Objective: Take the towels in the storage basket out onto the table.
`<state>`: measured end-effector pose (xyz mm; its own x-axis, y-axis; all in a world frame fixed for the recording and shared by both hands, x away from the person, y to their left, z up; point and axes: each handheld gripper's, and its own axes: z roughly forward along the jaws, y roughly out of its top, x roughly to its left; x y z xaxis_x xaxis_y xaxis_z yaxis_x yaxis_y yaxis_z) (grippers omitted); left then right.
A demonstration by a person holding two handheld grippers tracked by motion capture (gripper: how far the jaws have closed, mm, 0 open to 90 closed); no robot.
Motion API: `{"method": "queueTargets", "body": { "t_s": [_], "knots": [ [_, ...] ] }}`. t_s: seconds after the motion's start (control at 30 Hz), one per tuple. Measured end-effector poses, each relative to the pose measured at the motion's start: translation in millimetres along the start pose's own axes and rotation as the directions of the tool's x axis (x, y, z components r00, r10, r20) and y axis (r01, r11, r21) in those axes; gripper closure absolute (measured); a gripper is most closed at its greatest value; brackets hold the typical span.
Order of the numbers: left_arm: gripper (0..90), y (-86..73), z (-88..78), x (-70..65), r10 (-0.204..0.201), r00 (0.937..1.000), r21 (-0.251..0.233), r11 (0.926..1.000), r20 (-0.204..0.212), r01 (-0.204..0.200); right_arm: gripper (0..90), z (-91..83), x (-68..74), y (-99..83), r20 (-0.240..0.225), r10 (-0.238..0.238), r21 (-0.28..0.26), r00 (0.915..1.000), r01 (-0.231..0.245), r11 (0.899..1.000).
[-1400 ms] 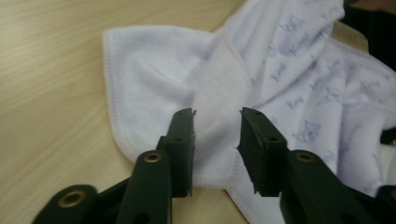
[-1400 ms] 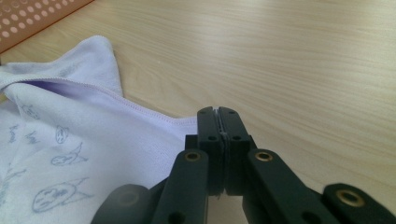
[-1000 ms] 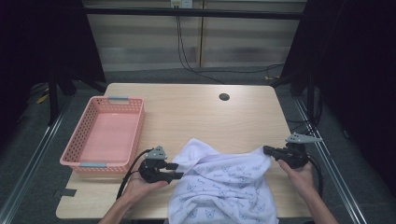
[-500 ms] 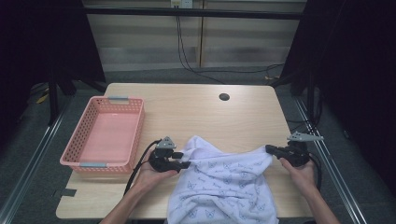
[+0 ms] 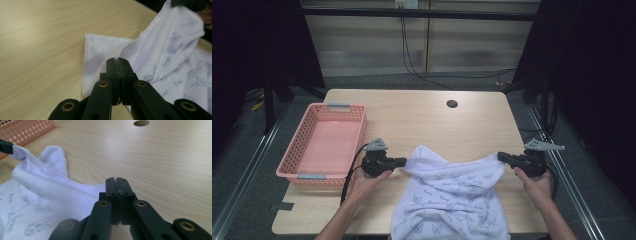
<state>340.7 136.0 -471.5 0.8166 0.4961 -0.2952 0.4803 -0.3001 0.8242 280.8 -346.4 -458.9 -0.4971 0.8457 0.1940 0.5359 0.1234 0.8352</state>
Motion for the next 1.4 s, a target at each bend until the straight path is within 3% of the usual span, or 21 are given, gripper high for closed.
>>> {"method": "queueTargets", "body": {
  "t_s": [0.1,0.27,0.37,0.57,0.63,0.67,0.7,0.83,1.07,1.13,1.2,1.23,1.3,1.4],
  "knots": [
    [88.7,11.4,-13.2,0.8,-0.013,0.9999,-0.06,0.9981,-0.001,0.013,88.9,-7.8,1.6,8.5,-0.001,-0.006,-0.042,1.0,0.006,0.999],
    [88.7,36.8,-33.0,-3.8,0.024,0.9993,-0.137,0.9902,-0.027,-0.028,89.0,-21.5,4.6,32.6,-0.001,-0.024,-0.13,0.9997,0.024,0.991],
    [88.8,55.8,-47.4,-6.6,0.043,0.9983,-0.188,0.9809,-0.04,-0.049,88.9,-27.0,6.1,48.8,0.002,-0.037,-0.172,0.9993,0.037,0.984],
    [88.9,80.6,-73.2,-3.9,0.04,0.9966,-0.274,0.9601,-0.072,-0.058,89.0,-30.6,10.5,90.4,0.0,-0.073,-0.249,0.9974,0.07,0.966],
    [88.9,82.9,-76.4,-3.5,0.039,0.9963,-0.28,0.9581,-0.076,-0.059,88.9,-29.0,13.2,105.7,-0.004,-0.083,-0.263,0.9966,0.079,0.961],
    [88.9,89.3,-85.7,-2.5,0.037,0.995,-0.309,0.9487,-0.093,-0.065,88.9,-26.6,15.3,117.1,0.0,-0.094,-0.272,0.9955,0.091,0.958],
    [88.9,91.6,-90.0,-1.7,0.03,0.9951,-0.321,0.9454,-0.095,-0.059,89.0,-25.0,16.4,122.5,-0.002,-0.1,-0.28,0.995,0.095,0.955],
    [89.0,101.7,-107.0,2.9,0.039,0.9903,-0.341,0.9366,-0.133,-0.082,88.9,-19.4,22.9,147.4,-0.001,-0.12,-0.301,0.9928,0.114,0.947],
    [89.0,123.7,-135.7,5.0,0.046,0.9823,-0.392,0.9126,-0.182,-0.116,89.0,-12.0,29.3,184.4,-0.004,-0.133,-0.343,0.9911,0.124,0.931],
    [89.0,133.3,-140.3,5.0,0.052,0.9777,-0.39,0.9116,-0.204,-0.13,89.0,-8.5,30.3,192.9,-0.004,-0.132,-0.357,0.9913,0.122,0.926],
    [89.0,141.2,-141.5,8.0,0.046,0.977,-0.397,0.9087,-0.208,-0.128,89.0,-5.7,29.2,200.1,0.002,-0.134,-0.361,0.991,0.125,0.924],
    [89.0,147.6,-139.7,11.3,0.048,0.9728,-0.381,0.9148,-0.227,-0.134,89.0,-4.3,28.1,204.0,0.003,-0.132,-0.366,0.9913,0.124,0.922],
    [88.9,158.7,-132.4,19.8,0.04,0.9693,-0.371,0.9195,-0.243,-0.131,89.0,-1.2,22.9,211.7,0.017,-0.127,-0.372,0.9918,0.124,0.92],
    [88.6,173.6,-116.2,36.0,0.018,0.9714,-0.366,0.9247,-0.237,-0.106,89.0,4.5,10.5,219.6,0.046,-0.099,-0.373,0.9941,0.109,0.921]
  ]
}}
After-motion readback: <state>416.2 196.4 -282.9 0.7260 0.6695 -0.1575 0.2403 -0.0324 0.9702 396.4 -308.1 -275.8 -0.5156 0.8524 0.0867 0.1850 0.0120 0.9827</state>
